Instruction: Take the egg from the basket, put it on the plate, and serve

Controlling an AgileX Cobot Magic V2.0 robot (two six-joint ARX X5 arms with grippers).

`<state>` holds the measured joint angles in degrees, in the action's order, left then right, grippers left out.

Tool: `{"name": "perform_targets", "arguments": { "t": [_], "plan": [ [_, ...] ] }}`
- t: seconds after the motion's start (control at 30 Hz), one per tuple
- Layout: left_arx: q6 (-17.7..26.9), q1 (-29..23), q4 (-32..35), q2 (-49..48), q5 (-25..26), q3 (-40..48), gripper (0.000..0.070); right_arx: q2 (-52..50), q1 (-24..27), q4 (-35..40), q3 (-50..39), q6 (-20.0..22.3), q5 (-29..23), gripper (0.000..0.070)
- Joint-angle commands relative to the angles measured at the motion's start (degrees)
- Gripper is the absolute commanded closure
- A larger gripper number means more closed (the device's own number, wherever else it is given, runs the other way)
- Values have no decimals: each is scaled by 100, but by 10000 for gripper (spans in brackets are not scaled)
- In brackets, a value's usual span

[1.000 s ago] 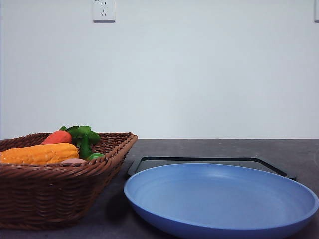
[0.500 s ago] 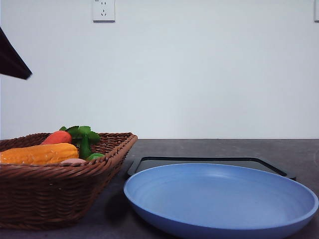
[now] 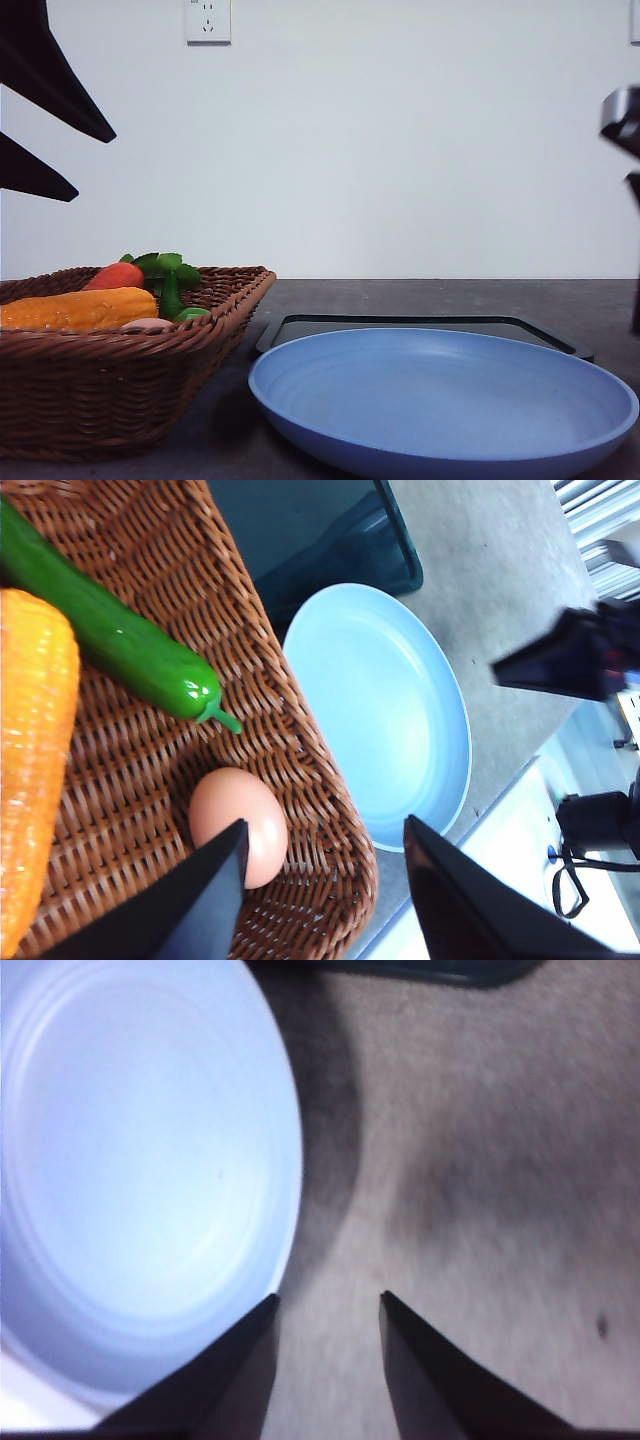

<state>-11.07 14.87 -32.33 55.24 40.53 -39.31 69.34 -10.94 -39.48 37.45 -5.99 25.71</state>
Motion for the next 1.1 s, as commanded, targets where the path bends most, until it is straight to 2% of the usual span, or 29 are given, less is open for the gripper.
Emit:
{"name": "perform_targets", "arguments": {
  "t": [0.0, 0.17, 0.37, 0.43, 0.6, 0.8, 0.87, 0.97, 1.07],
  "plan": [
    [90, 45, 60, 55, 35, -79, 375, 253, -70, 224, 73, -60, 30, 496],
    [92, 63, 59, 55, 35, -79, 375, 788, -233, 802, 72, -165, 421, 496],
    [94, 63, 56, 55, 33, -79, 375, 1267, -423, 1268, 72, -381, 442, 498],
    [94, 63, 56, 55, 33, -79, 375, 1354, -453, 1352, 72, -434, 436, 529],
    [94, 63, 54, 55, 34, -79, 375, 1342, -461, 1393, 74, -449, 428, 696],
    [-8, 70, 57, 55, 34, -79, 371, 1012, -440, 1320, 74, -454, 425, 700],
    [-143, 97, 71, 55, 33, -79, 328, 811, -440, 1248, 76, -463, 423, 700],
    [-218, 166, 49, 55, 31, -79, 215, 460, -400, 1073, 77, -528, 415, 700],
    [-297, 309, 38, 64, -76, -79, 207, 89, -304, 774, 77, -517, 382, 700]
  ]
}}
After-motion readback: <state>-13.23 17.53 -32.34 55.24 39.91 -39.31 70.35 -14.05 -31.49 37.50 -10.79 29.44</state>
